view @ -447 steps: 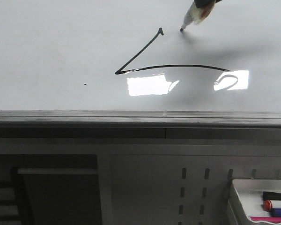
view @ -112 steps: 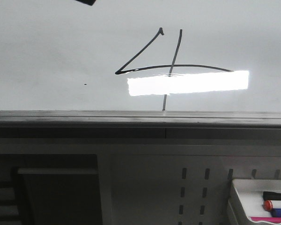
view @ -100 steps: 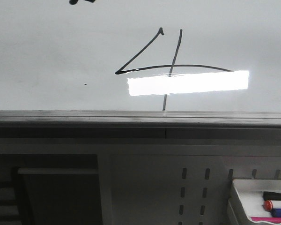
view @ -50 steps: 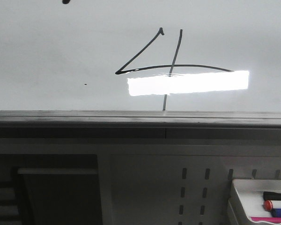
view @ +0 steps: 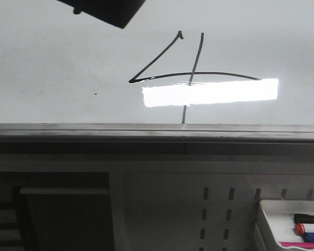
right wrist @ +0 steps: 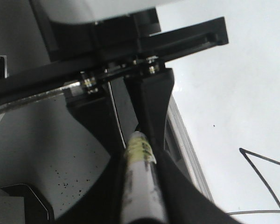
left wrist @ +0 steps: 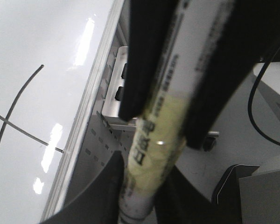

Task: Write number 4 on whiteboard

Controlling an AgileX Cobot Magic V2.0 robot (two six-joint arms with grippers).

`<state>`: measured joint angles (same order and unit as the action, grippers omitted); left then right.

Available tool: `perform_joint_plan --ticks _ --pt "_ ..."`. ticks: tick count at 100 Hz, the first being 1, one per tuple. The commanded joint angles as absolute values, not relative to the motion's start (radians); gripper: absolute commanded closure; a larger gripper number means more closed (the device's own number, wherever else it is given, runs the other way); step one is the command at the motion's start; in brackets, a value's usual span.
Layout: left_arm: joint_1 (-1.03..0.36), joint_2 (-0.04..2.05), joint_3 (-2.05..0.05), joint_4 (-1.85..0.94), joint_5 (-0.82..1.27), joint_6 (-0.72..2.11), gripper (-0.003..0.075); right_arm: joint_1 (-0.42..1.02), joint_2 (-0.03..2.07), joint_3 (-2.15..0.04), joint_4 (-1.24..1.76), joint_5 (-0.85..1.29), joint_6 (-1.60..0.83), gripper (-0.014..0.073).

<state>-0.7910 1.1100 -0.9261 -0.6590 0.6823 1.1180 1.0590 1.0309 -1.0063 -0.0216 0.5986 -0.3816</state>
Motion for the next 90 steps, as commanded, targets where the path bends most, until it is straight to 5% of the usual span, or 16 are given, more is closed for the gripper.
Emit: perform_joint_plan --ticks 1,12,34,70,90 --pt "-0.794 1.098 -0.962 -0.725 0.621 1.103 0.05 1.06 1.021 -1.035 -0.01 0.565 -0.388 0.0666" --pt "-0.794 1.098 -0.962 -0.741 0.622 1.103 0.0342 1.06 1.021 -1.035 -0.01 0.565 -0.388 0.0666" --pt "-0.794 1.098 -0.964 -0.778 0.624 1.103 0.034 1.06 1.022 -1.035 -0.01 0.567 -0.388 0.0666" --pt "-0.794 1.098 -0.97 -0.783 0.654 1.103 0.0685 1.06 1.022 -1.035 -0.01 0.572 -0.388 0.0666" --pt "-0.794 1.098 -0.97 -0.783 0.663 1.103 0.0739 1.06 1.026 -1.035 -0.01 0.587 -0.388 0.0666"
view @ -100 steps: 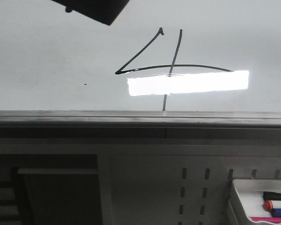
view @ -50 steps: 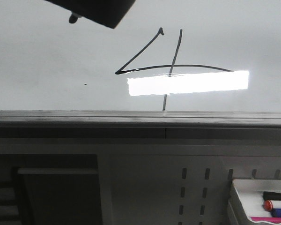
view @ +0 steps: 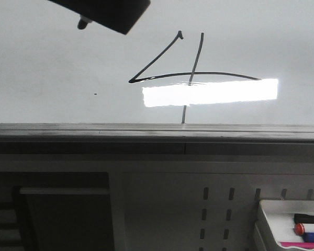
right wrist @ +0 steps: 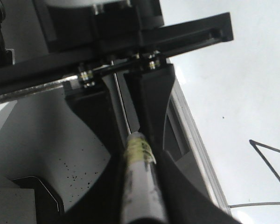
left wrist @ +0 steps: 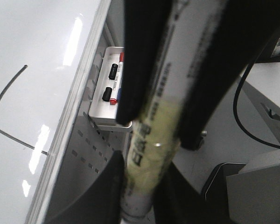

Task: Write number 4 on whiteboard

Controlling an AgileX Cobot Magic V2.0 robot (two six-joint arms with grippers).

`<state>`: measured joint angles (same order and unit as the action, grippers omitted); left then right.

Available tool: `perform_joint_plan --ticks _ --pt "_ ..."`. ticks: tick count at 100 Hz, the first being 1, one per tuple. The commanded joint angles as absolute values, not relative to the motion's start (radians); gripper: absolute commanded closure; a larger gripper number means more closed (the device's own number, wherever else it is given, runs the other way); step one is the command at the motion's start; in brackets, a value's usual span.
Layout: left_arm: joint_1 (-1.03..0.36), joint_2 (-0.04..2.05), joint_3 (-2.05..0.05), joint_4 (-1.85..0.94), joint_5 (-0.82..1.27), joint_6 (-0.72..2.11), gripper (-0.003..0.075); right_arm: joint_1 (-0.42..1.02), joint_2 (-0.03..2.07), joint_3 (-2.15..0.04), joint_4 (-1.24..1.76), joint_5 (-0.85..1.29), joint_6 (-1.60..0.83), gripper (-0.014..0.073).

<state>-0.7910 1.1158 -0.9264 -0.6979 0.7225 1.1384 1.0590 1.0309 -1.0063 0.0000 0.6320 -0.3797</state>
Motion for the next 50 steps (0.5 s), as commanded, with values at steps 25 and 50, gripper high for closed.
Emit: perform_joint_plan --ticks 25,50 --pt "-0.794 1.098 -0.97 -0.783 0.675 1.103 0.052 1.06 1.049 -1.035 -0.01 0.592 -0.388 0.0666" --pt "-0.794 1.098 -0.97 -0.787 0.679 1.103 0.049 1.06 1.062 -1.035 -0.01 0.592 -0.388 0.0666"
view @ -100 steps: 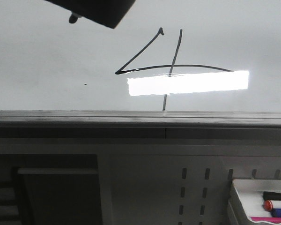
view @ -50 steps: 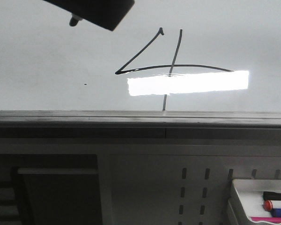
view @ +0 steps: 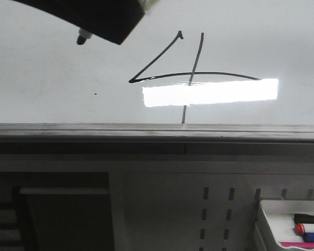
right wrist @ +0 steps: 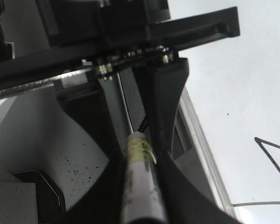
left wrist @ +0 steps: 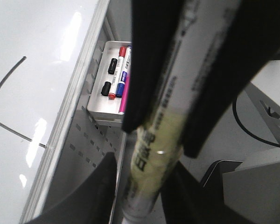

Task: Write number 4 on whiteboard

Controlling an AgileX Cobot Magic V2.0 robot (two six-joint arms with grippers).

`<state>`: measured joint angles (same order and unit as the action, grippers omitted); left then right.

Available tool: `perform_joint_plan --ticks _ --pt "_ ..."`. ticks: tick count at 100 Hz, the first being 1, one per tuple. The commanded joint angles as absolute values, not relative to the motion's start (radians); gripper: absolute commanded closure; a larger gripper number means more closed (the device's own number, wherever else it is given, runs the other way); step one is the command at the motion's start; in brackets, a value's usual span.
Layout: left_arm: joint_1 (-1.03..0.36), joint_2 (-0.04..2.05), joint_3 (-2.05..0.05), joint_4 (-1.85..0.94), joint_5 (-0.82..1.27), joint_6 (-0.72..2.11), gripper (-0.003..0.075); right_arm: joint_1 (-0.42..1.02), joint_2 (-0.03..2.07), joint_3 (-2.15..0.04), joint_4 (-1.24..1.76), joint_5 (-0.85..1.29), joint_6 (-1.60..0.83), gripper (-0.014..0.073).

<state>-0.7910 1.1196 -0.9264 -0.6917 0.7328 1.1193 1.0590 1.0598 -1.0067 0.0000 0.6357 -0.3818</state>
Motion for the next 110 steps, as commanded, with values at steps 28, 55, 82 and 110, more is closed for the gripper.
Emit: perform_joint_plan --ticks 28,55,82,110 --pt "-0.794 1.098 -0.988 -0.793 0.751 1.107 0.0486 1.056 1.078 -1.035 -0.022 0.582 -0.388 0.0666" --pt "-0.794 1.098 -0.989 -0.764 0.768 1.109 0.0491 1.056 1.081 -1.035 -0.022 0.549 -0.388 0.0666" --pt "-0.794 1.098 -0.989 -0.689 0.768 1.086 0.0683 1.056 1.077 -1.035 -0.022 0.557 -0.388 0.0666" --pt "-0.794 1.098 -0.989 -0.669 0.768 1.084 0.0741 1.056 1.077 -1.035 -0.022 0.561 -0.388 0.0666"
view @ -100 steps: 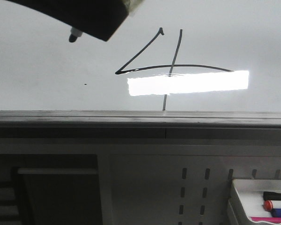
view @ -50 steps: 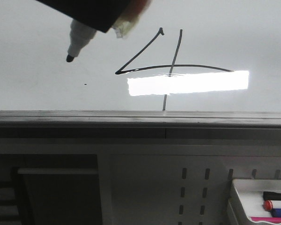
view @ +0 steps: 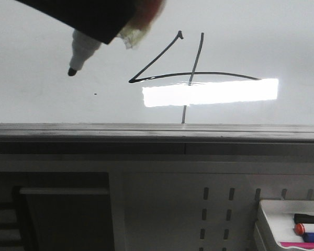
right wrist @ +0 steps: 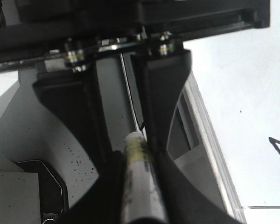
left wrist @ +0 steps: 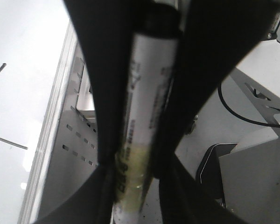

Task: Write number 4 on whiteboard

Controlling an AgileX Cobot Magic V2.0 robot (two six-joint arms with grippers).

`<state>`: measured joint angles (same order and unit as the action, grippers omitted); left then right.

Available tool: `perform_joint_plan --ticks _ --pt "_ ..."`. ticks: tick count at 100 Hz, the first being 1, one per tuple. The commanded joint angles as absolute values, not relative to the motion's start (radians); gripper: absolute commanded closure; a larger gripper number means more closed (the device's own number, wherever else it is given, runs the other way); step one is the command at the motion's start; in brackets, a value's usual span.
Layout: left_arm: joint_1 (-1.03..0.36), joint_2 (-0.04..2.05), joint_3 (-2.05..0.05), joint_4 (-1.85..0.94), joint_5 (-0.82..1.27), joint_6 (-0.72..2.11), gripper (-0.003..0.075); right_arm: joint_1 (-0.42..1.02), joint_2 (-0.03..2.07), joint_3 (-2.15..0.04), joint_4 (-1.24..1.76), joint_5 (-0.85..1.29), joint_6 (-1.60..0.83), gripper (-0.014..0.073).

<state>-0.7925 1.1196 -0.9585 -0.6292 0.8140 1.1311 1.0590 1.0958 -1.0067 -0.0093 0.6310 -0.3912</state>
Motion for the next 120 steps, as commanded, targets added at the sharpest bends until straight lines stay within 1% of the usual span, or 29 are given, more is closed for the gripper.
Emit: perform_joint_plan --ticks 1,30,37,41,43,44,49,56,61,66,92,120 --pt "-0.794 1.098 -0.989 -0.669 0.768 1.084 0.0741 1.056 1.077 -1.035 -0.022 0.561 -0.388 0.0666" --pt "-0.794 1.098 -0.989 -0.668 0.761 1.077 0.0739 1.056 1.077 -1.035 -0.022 0.561 -0.388 0.0666" --pt "-0.794 1.098 -0.989 -0.668 0.761 1.077 0.0712 1.056 1.077 -1.035 -0.022 0.561 -0.388 0.0666" --pt "-0.794 1.098 -0.989 -0.668 0.76 1.077 0.0665 1.056 1.077 -1.035 -0.022 0.561 -0.388 0.0666" --pt "-0.794 1.098 -0.989 -0.668 0.76 1.077 0.0625 1.056 1.077 -1.035 -0.022 0.561 -0.388 0.0666" --pt "-0.794 1.098 -0.989 -0.668 0.76 1.077 0.0625 1.056 1.077 -1.035 -0.022 0.561 -0.388 0.0666" --pt "-0.794 1.098 -0.989 -0.666 0.758 1.077 0.0533 1.056 1.077 -1.035 -0.022 0.561 -0.388 0.0666" --pt "-0.794 1.098 -0.989 -0.666 0.756 1.077 0.0426 1.056 1.077 -1.035 -0.022 0.561 -0.388 0.0666" --pt "-0.794 1.098 -0.989 -0.666 0.756 1.075 0.0371 1.056 1.077 -1.035 -0.022 0.561 -0.388 0.0666" --pt "-0.794 1.098 -0.989 -0.666 0.756 1.061 0.0341 1.056 1.077 -1.035 -0.022 0.561 -0.388 0.0666" --pt "-0.792 1.098 -0.989 -0.623 0.809 1.042 0.0331 1.056 1.077 -1.035 -0.036 0.561 -0.388 0.0666" --pt "-0.735 1.098 -0.989 -0.673 0.809 1.042 0.0335 1.056 1.077 -1.035 -0.036 0.567 -0.388 0.0666"
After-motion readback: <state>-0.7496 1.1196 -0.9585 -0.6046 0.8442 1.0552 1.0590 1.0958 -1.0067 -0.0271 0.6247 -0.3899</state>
